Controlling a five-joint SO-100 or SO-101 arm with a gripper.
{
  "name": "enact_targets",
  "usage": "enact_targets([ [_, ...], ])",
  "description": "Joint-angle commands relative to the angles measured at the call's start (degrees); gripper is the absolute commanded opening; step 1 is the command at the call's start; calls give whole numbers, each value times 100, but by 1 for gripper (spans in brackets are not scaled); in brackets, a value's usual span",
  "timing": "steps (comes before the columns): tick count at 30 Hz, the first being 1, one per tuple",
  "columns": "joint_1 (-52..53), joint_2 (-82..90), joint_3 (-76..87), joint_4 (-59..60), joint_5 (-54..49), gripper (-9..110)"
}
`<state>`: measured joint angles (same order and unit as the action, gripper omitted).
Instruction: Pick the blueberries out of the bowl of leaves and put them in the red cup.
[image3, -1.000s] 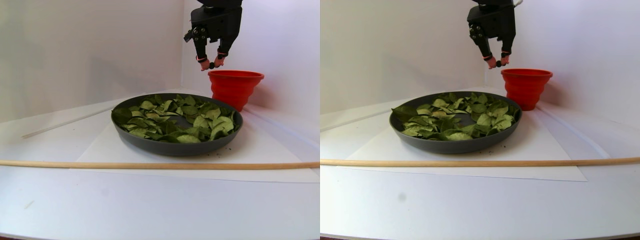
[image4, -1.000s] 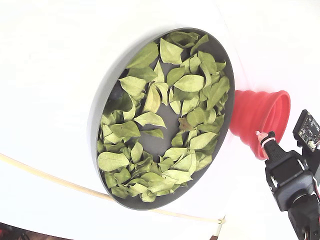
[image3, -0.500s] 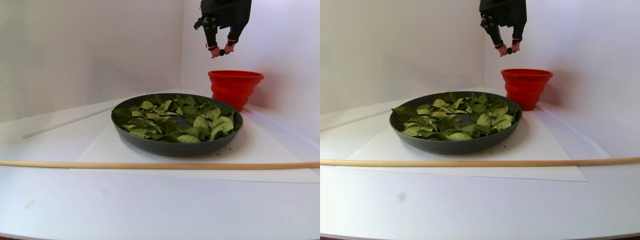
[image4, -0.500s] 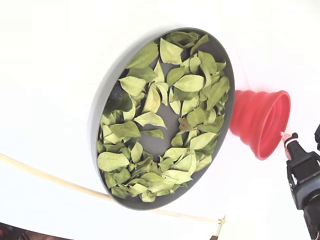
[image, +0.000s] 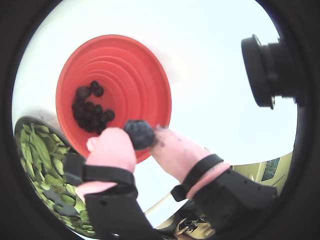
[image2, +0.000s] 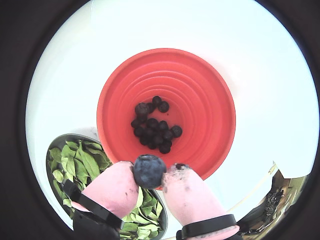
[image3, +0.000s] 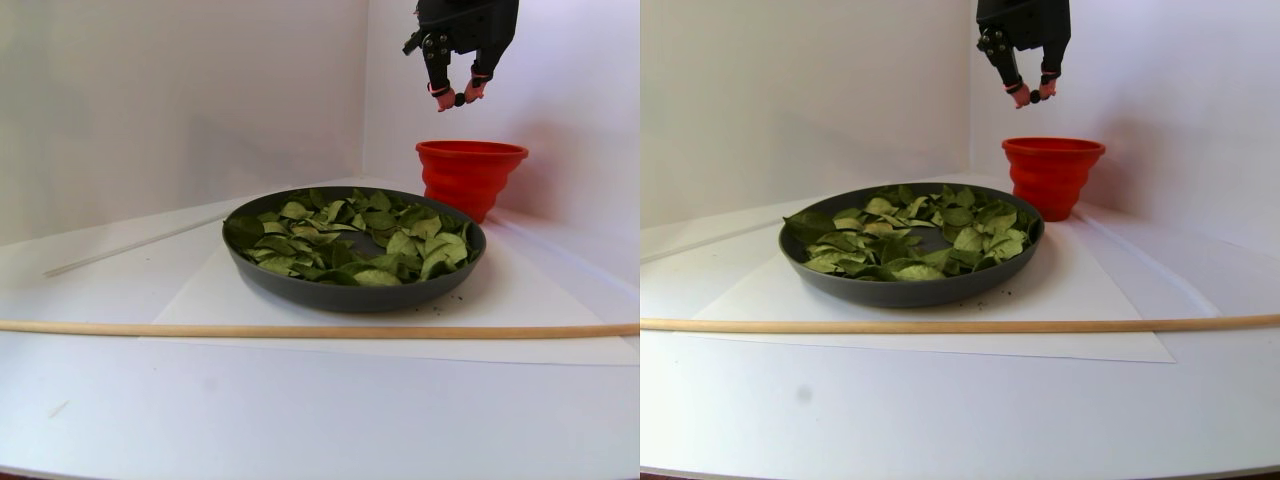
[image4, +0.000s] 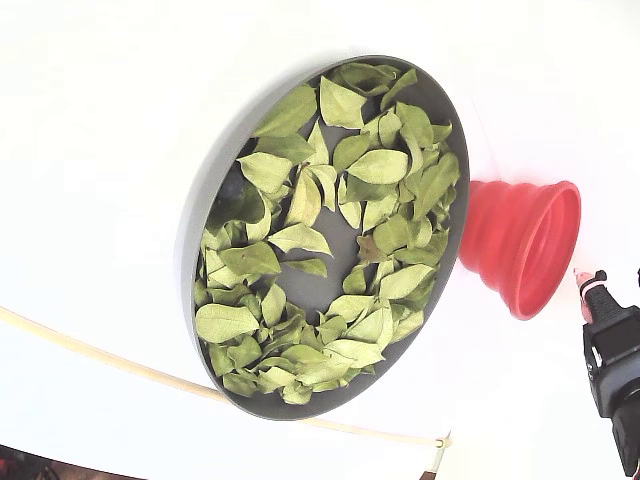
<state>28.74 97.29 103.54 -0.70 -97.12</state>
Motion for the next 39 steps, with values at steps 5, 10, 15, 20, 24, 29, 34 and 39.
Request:
enact_targets([
  [5,237,-35,-659,-202,114,9],
  [10,246,-193,-809,-211,123,9],
  [15,272,-308,-940,-237,193,9],
  [20,281,-413,-1072,-246,211,10],
  [24,325,-439,-1090,-246,281,20],
  [29,316,-396,-1055,-246,334,20],
  [34,299,-281,-932,-237,360,19],
  [39,299,-176,-791,-220,378,18],
])
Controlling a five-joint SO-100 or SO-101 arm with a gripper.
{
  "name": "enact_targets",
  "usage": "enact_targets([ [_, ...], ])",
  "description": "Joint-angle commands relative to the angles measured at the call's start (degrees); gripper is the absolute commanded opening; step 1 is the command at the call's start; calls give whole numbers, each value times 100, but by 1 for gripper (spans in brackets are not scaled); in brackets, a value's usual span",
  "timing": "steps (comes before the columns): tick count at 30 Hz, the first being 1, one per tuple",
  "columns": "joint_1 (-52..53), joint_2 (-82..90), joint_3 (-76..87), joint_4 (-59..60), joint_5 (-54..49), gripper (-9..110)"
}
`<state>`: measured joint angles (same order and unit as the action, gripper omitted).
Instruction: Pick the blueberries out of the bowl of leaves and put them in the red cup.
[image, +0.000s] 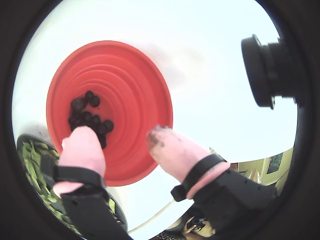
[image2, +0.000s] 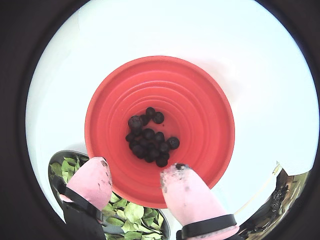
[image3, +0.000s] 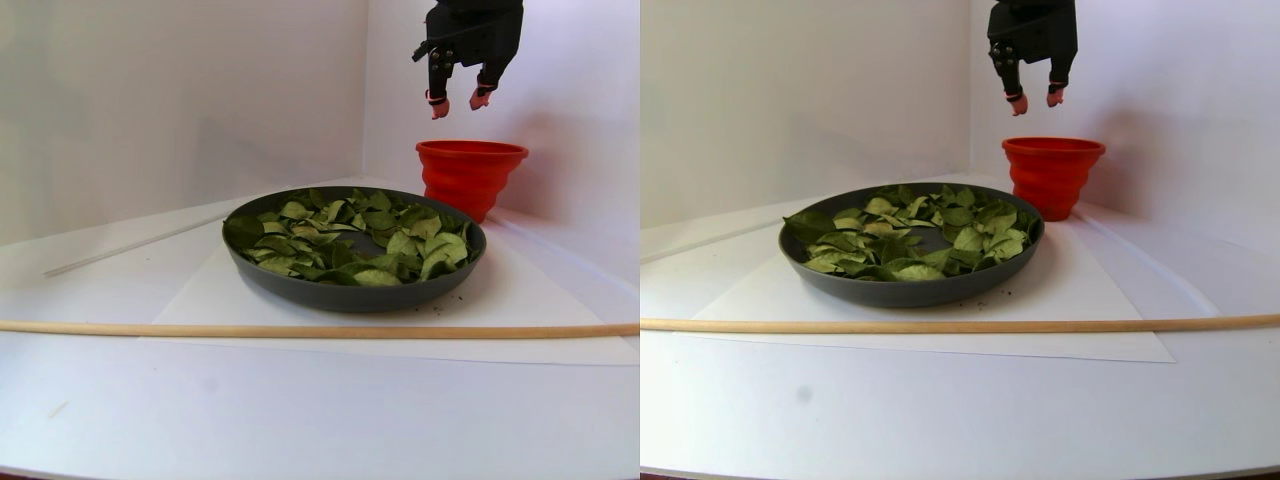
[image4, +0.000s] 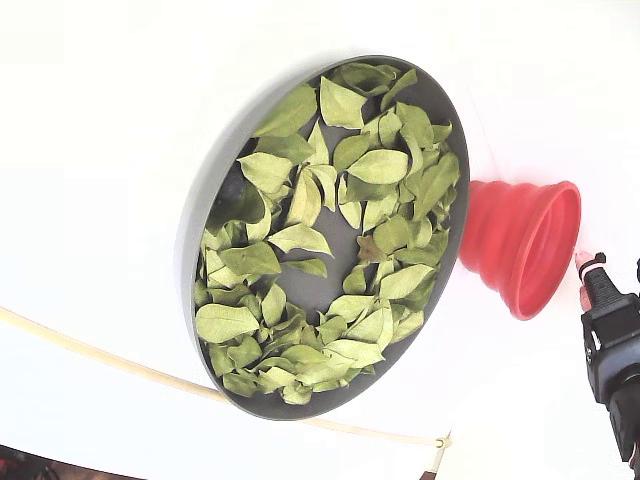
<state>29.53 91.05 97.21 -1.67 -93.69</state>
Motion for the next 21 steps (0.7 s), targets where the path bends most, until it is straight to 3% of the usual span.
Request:
enact_targets([
  [1,220,483,-132,-97,44,18],
  [21,88,1301,334,519,272,18],
])
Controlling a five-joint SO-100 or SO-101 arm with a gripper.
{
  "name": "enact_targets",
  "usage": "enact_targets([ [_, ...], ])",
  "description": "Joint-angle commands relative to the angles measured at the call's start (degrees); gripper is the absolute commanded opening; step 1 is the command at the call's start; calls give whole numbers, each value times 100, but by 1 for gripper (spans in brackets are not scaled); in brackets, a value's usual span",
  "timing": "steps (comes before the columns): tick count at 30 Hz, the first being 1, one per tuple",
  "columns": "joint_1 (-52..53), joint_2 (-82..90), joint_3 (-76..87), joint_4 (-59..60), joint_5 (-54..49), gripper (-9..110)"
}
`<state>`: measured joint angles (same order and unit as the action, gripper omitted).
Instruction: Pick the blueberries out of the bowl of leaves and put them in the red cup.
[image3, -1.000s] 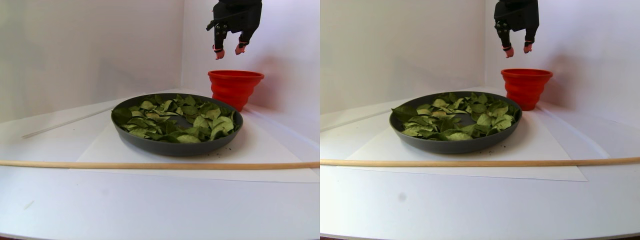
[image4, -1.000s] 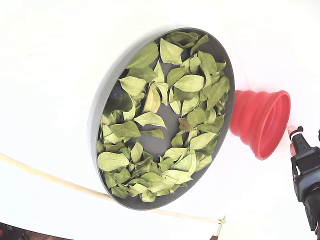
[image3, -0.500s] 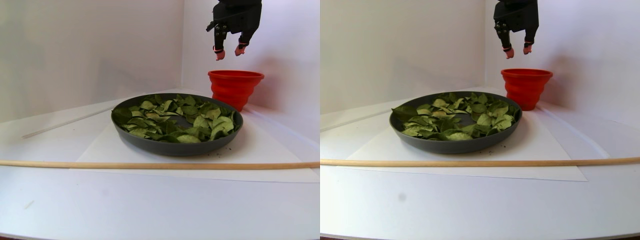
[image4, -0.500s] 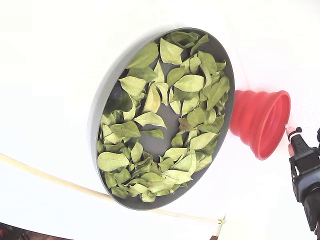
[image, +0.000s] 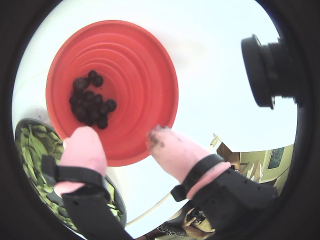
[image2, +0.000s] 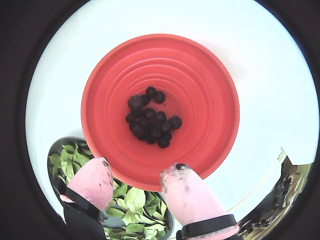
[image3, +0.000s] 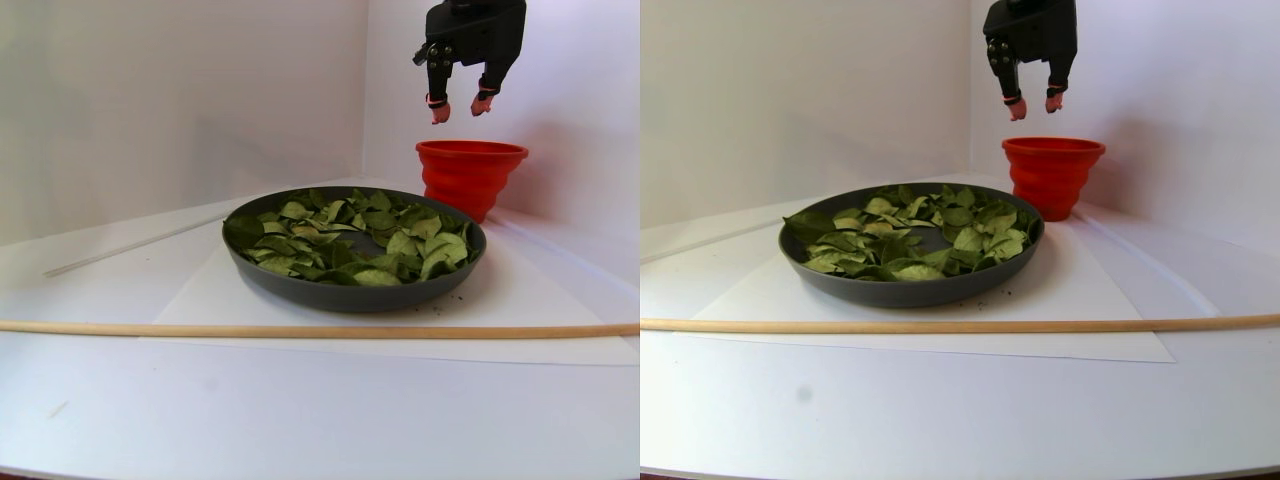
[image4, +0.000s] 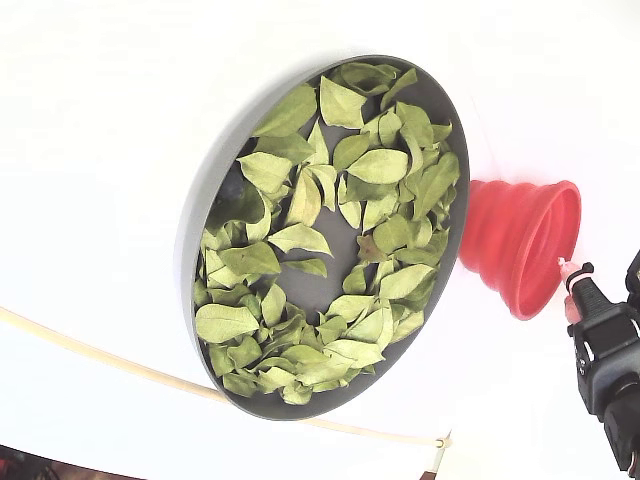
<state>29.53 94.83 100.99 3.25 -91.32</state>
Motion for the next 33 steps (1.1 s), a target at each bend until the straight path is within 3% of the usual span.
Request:
enact_targets([
  [1,53,993,26,79,35,18],
  [33,-615,2259,1397,510,35,17],
])
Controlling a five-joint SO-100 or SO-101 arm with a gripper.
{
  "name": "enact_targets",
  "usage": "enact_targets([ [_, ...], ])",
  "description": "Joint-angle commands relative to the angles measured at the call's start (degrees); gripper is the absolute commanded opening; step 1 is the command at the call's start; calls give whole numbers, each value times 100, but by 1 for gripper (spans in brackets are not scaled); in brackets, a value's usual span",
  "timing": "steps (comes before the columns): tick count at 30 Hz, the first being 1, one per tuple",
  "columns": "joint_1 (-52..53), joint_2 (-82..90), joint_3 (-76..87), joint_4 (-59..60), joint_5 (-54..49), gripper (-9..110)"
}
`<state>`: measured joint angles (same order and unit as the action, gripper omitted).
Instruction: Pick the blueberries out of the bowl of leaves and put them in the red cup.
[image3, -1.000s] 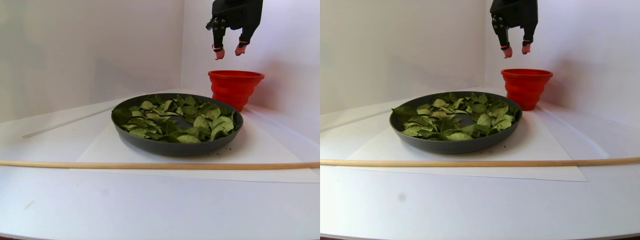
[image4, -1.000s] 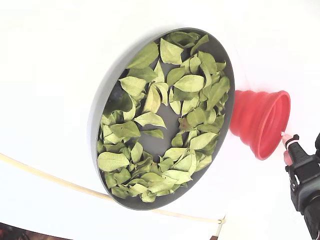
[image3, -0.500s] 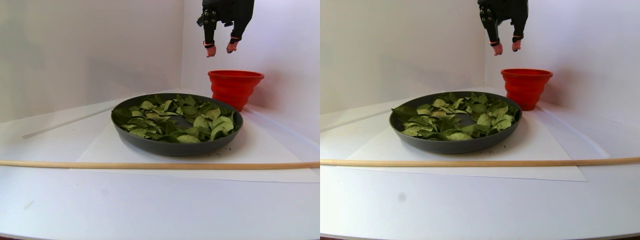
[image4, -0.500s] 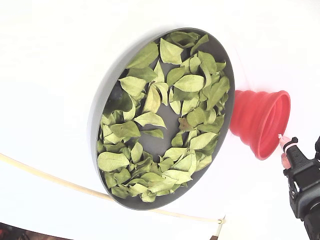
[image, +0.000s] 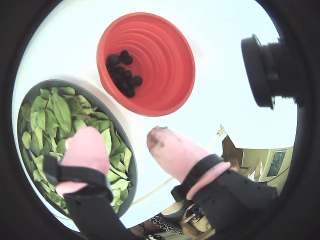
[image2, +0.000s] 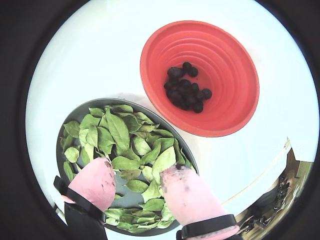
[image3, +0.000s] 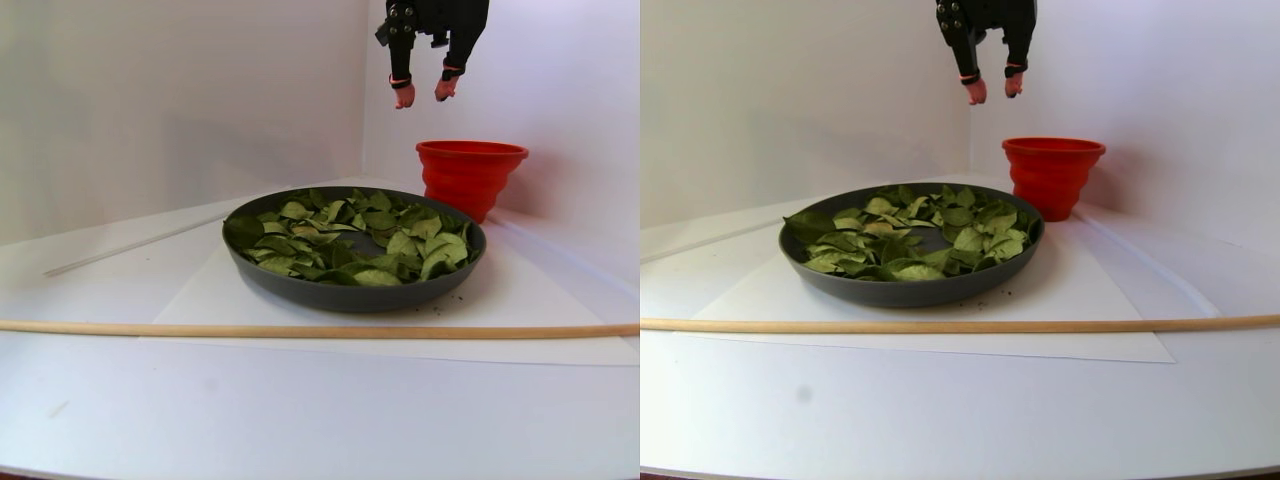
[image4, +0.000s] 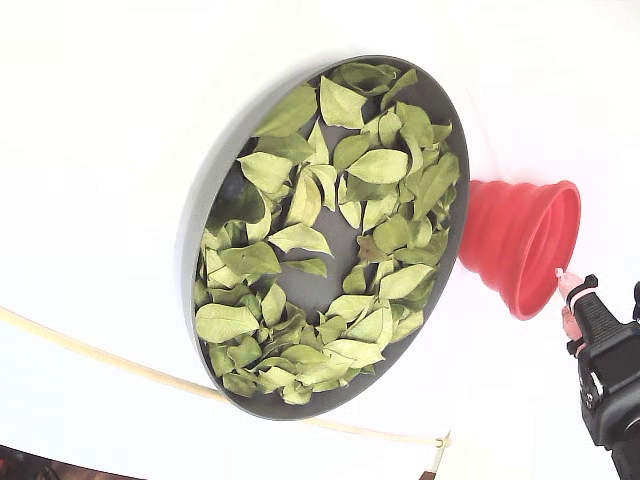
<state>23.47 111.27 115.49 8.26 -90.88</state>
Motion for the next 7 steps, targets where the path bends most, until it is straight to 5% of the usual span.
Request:
enact_targets([
  [1,-9,624,-26,9,-9,17],
  [7,-9,677,70,9,-35,17],
])
